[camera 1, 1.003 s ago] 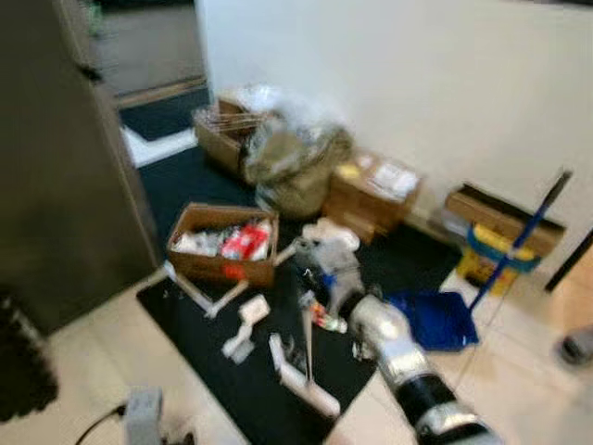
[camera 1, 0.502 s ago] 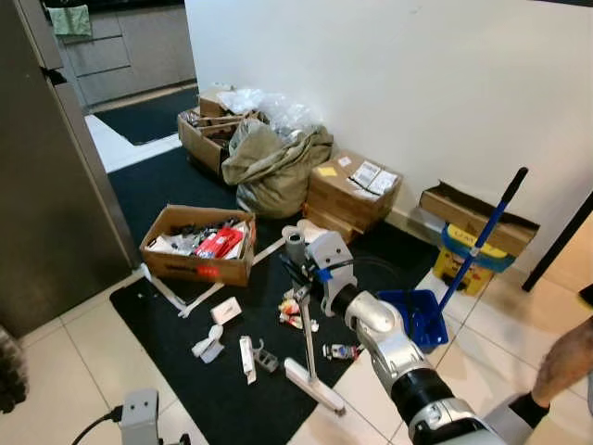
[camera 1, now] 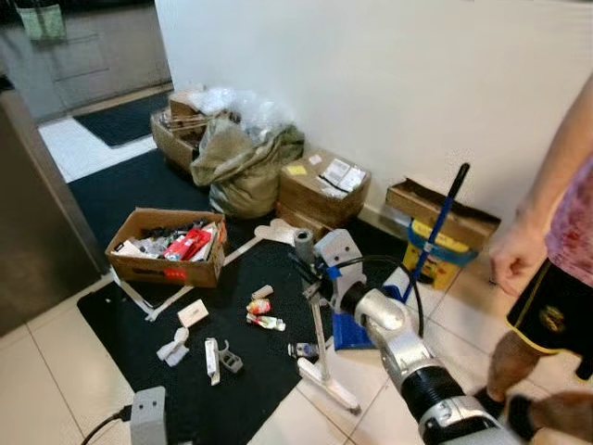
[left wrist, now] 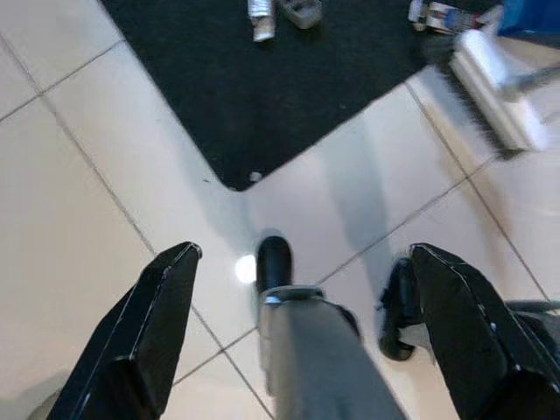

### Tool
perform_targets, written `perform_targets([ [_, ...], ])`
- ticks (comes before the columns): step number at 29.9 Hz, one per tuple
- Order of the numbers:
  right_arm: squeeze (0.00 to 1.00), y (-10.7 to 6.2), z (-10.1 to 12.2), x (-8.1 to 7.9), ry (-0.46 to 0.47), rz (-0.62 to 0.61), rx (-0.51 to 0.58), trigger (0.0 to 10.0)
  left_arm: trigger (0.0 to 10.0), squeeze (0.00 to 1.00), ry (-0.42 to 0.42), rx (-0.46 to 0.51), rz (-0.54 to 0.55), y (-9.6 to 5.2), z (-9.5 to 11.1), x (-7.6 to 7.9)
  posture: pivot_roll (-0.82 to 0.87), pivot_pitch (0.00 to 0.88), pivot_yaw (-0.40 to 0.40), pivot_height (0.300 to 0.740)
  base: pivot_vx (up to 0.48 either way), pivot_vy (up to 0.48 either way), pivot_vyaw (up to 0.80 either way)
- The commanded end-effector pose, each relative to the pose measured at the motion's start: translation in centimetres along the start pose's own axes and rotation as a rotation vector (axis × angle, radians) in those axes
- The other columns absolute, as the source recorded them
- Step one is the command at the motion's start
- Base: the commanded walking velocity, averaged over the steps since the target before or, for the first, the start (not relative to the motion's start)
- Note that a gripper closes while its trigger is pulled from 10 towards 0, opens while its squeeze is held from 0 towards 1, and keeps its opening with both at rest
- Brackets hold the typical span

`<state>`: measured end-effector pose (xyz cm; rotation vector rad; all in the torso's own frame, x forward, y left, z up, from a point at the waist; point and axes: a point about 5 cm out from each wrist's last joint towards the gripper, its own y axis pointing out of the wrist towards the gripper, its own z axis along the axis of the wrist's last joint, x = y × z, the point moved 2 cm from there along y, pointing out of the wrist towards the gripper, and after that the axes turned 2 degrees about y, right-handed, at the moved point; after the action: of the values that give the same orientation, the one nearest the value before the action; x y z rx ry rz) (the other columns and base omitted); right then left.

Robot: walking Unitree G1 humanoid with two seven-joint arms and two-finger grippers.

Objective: Sweep floor

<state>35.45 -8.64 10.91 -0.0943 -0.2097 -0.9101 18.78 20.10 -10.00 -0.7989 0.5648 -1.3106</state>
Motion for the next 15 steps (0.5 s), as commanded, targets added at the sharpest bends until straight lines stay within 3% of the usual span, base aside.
perform_targets([
  [1, 0.0, 0.5, 0.9, -0.6, -0.016, 0.023, 0.042, 10.0, 10.0, 0.0, 0.013, -0.014, 0.015, -0.1, -0.3, -0.5, -0.11, 0.0, -0.009, 0.74, 0.0, 0.0, 0.0],
  [10, 0.0, 0.5, 0.8, -0.6, -0.01, 0.026, 0.042, 10.0, 10.0, 0.0, 0.025, 0.018, 0.024, -0.1, 0.3, -0.7, -0.11, 0.0, -0.008, 0.74, 0.0, 0.0, 0.0],
  [11, 0.0, 0.6, 1.2, -0.6, 0.026, 0.019, 0.062, 10.0, 10.0, 0.0, 0.038, 0.06, 0.02, 0.1, 1.5, -0.6, -0.1, 0.0, -0.006, 0.74, 0.0, 0.0, 0.0],
  [15, 0.0, 0.7, 1.7, -0.3, 0.083, 0.01, 0.094, 10.0, 10.0, 0.0, 0.058, 0.106, 0.007, 0.3, 2.8, -0.3, -0.1, 0.0, -0.006, 0.74, 0.0, 0.0, 0.0],
])
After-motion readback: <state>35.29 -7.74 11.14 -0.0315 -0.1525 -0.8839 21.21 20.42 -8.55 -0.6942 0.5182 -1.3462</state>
